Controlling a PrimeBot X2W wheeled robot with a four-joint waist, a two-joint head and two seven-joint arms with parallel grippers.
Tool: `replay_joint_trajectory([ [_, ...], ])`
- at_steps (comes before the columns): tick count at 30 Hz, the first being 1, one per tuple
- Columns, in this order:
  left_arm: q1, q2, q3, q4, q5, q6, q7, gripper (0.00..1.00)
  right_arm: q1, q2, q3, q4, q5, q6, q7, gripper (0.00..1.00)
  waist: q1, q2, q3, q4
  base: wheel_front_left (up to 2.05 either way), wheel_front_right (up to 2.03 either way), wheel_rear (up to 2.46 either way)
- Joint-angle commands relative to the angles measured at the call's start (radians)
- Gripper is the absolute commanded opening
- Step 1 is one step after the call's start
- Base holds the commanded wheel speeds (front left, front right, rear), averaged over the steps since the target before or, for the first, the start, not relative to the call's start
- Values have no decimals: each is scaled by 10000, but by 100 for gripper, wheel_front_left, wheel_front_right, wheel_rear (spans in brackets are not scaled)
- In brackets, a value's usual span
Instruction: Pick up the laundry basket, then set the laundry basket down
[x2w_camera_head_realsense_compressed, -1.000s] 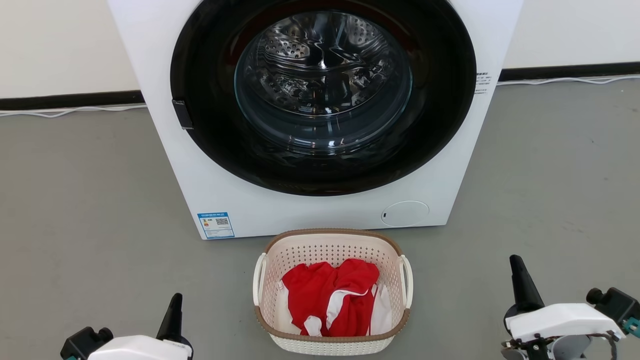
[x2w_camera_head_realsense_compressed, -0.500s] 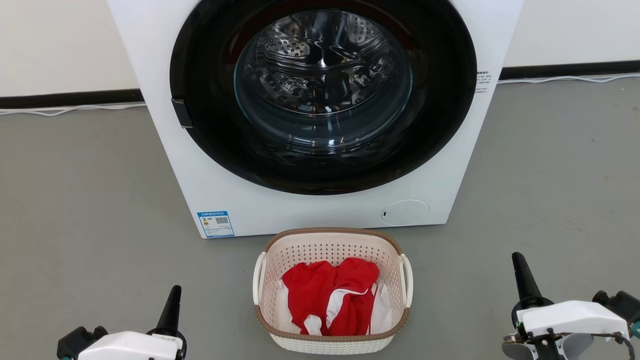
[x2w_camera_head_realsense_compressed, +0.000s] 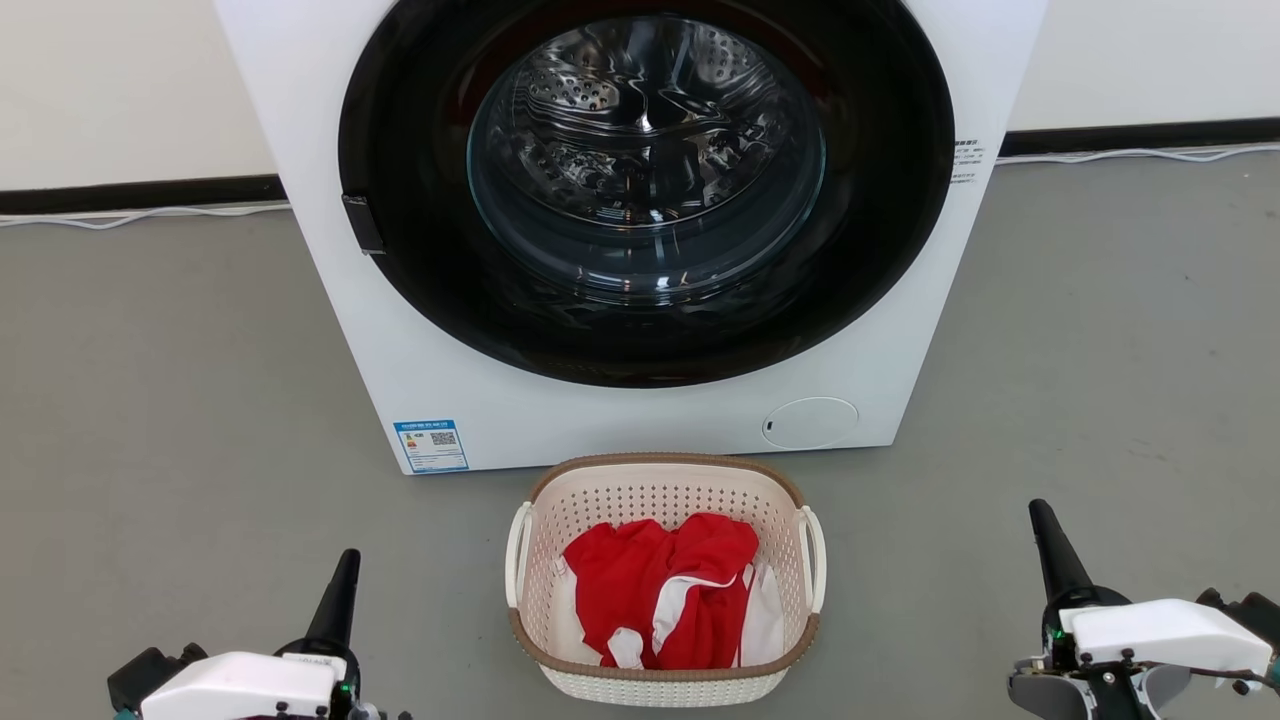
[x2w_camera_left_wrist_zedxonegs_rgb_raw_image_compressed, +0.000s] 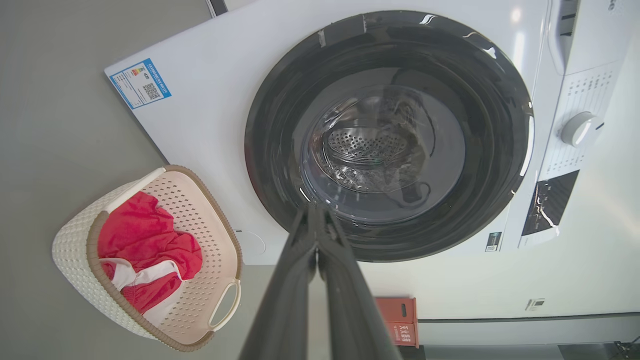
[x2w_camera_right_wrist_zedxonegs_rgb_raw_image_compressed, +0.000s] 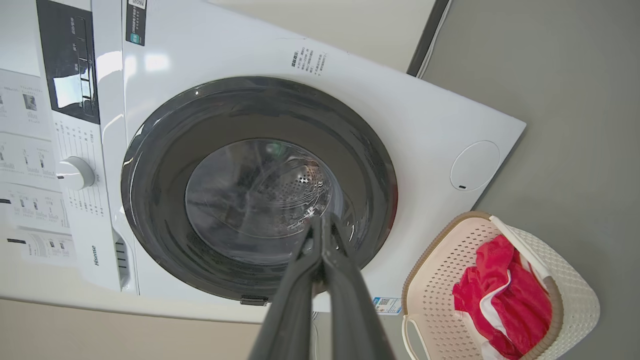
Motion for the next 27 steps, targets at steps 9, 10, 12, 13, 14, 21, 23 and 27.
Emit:
replay_joint_trajectory([
  [9, -595, -3, 428, -516, -1009, -223, 332, 0, -236, -42, 59, -535, 1433, 65, 375, 0, -1, -1, 25, -1, 0, 0, 0],
  [10, -600, -9, 444, -537, -1102, -235, 361, 0, -235, -42, 51, -552, 1565, 65, 404, 0, -1, -1, 28, -1, 0, 0, 0],
  [12, -610, -20, 476, -579, -1287, -260, 419, 0, -232, -42, 36, -587, 1829, 66, 462, 0, -1, -1, 33, -1, 0, 0, 0],
  [13, -614, -26, 491, -600, -1380, -273, 447, 0, -231, -42, 29, -604, 1961, 67, 491, 0, -1, -1, 36, -1, 0, 0, 0],
  [14, -619, -32, 507, -620, -1472, -285, 476, 0, -230, -42, 21, -621, 2093, 67, 520, 0, -1, -1, 39, -1, 0, 0, 0],
  [21, -648, -66, 602, -745, -2028, -360, 649, 0, -222, -43, -24, -725, 2886, 71, 694, 0, -1, -1, 55, -2, 0, 0, 0],
  [23, -658, -78, 634, -787, -2213, -385, 707, 0, -220, -43, -39, -759, 3150, 72, 751, 0, -1, -1, 60, -2, 0, 0, 0],
  [27, -667, -89, 665, -828, -2399, -410, 764, 0, -217, -43, -54, -794, 3414, 73, 809, 0, -1, -1, 66, -2, 0, 0, 0],
])
